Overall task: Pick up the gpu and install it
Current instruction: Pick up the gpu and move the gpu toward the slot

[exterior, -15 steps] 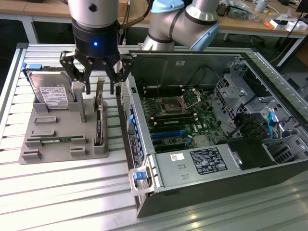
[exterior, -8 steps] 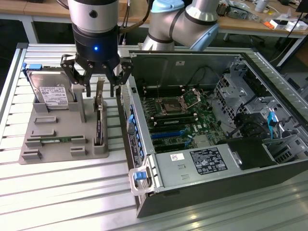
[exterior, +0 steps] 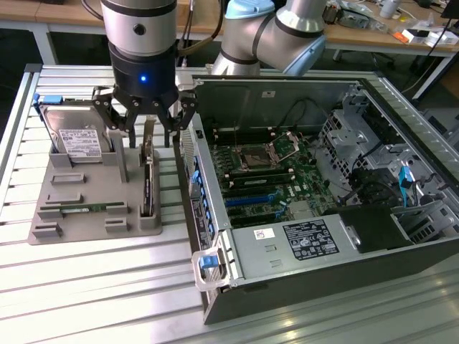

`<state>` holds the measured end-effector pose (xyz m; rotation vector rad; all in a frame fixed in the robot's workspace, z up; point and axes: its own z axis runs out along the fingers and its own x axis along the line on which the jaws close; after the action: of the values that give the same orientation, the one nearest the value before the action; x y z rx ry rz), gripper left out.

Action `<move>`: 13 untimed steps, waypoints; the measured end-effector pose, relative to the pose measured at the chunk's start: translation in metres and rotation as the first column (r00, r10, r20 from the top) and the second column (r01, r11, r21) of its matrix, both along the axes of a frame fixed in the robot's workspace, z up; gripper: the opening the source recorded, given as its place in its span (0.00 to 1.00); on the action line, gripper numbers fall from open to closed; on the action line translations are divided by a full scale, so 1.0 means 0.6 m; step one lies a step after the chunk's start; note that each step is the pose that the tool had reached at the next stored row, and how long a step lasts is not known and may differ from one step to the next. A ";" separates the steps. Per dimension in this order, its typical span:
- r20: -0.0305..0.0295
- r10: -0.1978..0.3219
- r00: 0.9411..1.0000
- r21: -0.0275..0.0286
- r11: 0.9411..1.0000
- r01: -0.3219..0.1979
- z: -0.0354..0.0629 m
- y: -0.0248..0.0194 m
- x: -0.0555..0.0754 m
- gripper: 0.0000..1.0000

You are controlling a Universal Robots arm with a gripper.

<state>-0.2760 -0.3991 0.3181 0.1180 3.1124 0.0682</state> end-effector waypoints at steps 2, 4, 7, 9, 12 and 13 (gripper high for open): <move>0.000 0.000 1.000 0.000 1.000 0.000 -0.004 0.0000 0.000 0.58; 0.000 0.000 1.000 0.000 1.000 0.000 -0.007 0.0000 0.000 0.58; 0.000 0.000 1.000 0.000 1.000 0.000 -0.013 0.0000 0.000 0.58; 0.000 0.000 1.000 0.000 1.000 0.000 -0.019 0.0000 0.000 0.58; 0.000 0.003 1.000 0.000 1.000 -0.003 -0.023 0.0000 0.000 0.58; 0.000 0.004 1.000 0.000 1.000 -0.004 -0.026 0.0000 0.000 0.58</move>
<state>-0.2760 -0.3991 0.3026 0.1119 3.1128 0.0683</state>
